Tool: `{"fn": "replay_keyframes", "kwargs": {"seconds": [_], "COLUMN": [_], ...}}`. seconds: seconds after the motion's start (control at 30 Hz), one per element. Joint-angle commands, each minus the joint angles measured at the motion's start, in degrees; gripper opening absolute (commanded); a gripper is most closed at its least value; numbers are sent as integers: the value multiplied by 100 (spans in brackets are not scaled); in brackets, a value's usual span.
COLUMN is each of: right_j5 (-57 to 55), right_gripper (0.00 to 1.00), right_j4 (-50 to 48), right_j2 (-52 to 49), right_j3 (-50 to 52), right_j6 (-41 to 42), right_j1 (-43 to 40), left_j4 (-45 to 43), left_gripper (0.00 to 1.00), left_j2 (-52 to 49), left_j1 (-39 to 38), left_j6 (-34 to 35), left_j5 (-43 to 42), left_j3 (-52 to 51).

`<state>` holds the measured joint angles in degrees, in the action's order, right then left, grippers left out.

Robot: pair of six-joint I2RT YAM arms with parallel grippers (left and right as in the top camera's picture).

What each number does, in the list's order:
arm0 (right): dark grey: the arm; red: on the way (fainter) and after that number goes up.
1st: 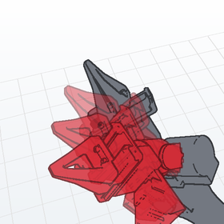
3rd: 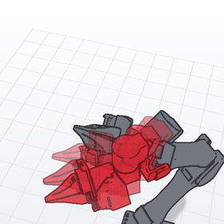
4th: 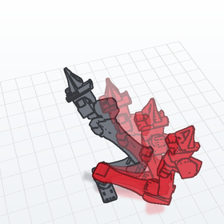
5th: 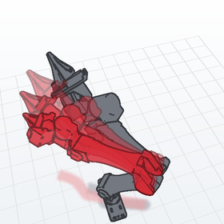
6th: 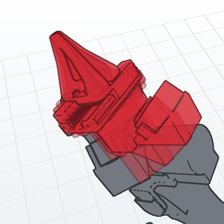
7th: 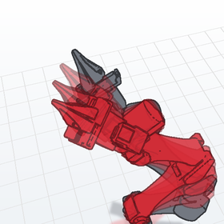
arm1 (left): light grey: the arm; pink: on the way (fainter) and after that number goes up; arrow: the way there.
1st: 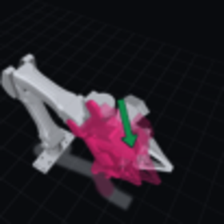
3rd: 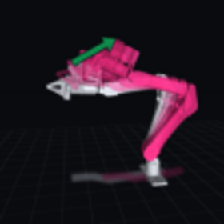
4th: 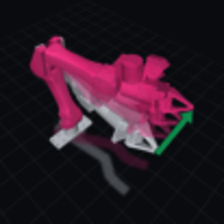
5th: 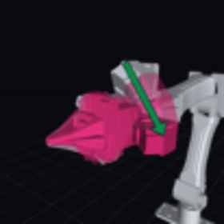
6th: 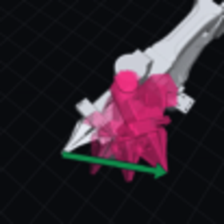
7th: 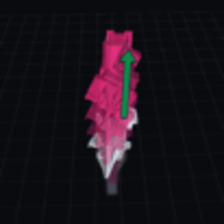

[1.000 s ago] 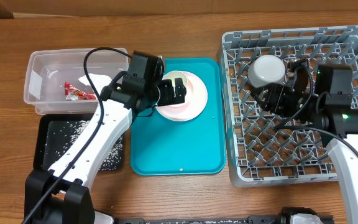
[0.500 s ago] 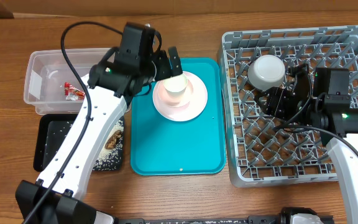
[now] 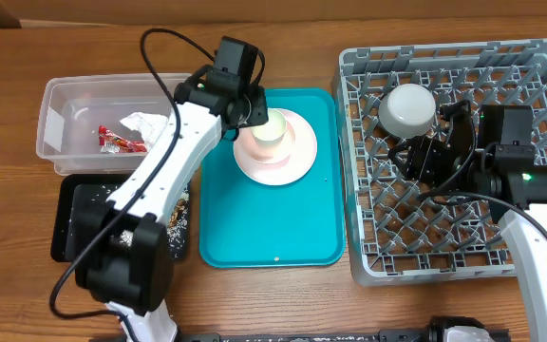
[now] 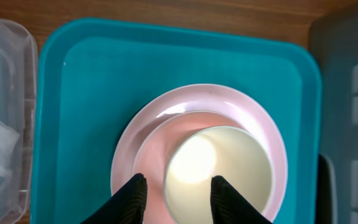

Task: Sort waste into correct bins and load items into the dishwasher
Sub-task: 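Lift the white cup with the left gripper toward the right gripper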

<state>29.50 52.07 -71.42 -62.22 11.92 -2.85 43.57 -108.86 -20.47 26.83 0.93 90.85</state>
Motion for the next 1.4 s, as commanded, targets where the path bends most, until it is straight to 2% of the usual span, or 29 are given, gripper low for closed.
{"fn": "replay_keyframes", "kwargs": {"seconds": [0.0,0.27,0.33,0.4,0.6,0.83,1.0,1.1,1.17,1.37], "right_j5": [-59,-251,-251,-251,-254,-205,590,1672,2490,4406], "right_gripper": [53,52,53,53,54,69,88,92,97,99], "right_j4": [-22,13,15,13,11,-179,-361,-507,-586,-898], "right_j2": [-2,-2,-2,-2,-2,4,4,4,4,4], "right_j3": [-116,-116,-116,-116,-116,-129,-129,-129,-129,-129], "right_j6": [-13,-13,-13,-13,-13,-9,-55,-562,-933,-1805], "right_j1": [33,31,33,31,31,20,20,20,20,20], "left_j4": [2,245,299,304,243,715,1486,1934,2247,2712], "left_gripper": [32,27,20,5,4,4,4,4,4,4], "left_j2": [-299,-623,-632,-632,-588,-203,175,295,323,295], "left_j1": [35,20,20,20,28,164,334,511,640,885], "left_j6": [-92,-92,-94,-94,-92,-199,-461,-658,-1021,-2079], "left_j5": [68,-96,-94,-94,-90,-310,-1661,-2763,-3751,-6426], "left_j3": [37,37,37,37,50,826,1692,2022,2131,2138]}}
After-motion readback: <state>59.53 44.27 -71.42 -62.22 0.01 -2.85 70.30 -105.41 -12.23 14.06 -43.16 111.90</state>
